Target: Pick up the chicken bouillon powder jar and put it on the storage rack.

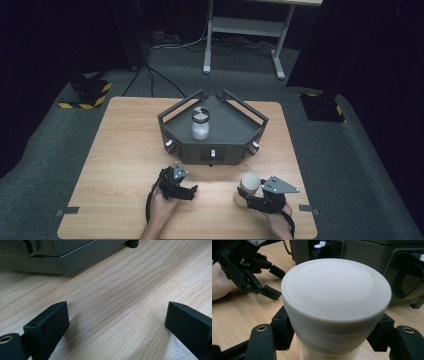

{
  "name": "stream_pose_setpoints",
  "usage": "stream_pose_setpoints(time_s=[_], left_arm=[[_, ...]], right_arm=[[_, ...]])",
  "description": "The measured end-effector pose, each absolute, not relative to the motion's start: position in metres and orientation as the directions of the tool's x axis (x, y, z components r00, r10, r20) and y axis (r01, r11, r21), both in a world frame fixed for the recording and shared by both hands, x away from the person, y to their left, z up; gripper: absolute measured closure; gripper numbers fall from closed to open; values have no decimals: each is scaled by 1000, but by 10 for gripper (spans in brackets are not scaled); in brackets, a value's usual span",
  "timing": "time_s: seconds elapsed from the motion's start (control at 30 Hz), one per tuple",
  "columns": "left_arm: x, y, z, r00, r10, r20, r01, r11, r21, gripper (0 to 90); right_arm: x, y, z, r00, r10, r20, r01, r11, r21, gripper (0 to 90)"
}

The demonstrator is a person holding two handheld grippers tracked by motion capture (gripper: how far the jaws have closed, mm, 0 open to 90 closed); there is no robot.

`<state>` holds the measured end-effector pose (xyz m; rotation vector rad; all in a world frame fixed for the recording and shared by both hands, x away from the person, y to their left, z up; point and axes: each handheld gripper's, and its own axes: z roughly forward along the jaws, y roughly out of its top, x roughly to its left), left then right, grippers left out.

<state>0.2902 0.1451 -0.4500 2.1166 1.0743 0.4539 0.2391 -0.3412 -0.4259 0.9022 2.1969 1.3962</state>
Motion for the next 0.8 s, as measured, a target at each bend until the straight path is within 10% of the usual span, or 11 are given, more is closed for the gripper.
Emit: stream_pose_setpoints(time_s=[0.8], left_arm=[[290, 145, -450, 593, 805, -6, 556, -404, 726, 54]], right_arm=[[252, -343, -400, -747, 665, 17, 287, 299, 910, 349]])
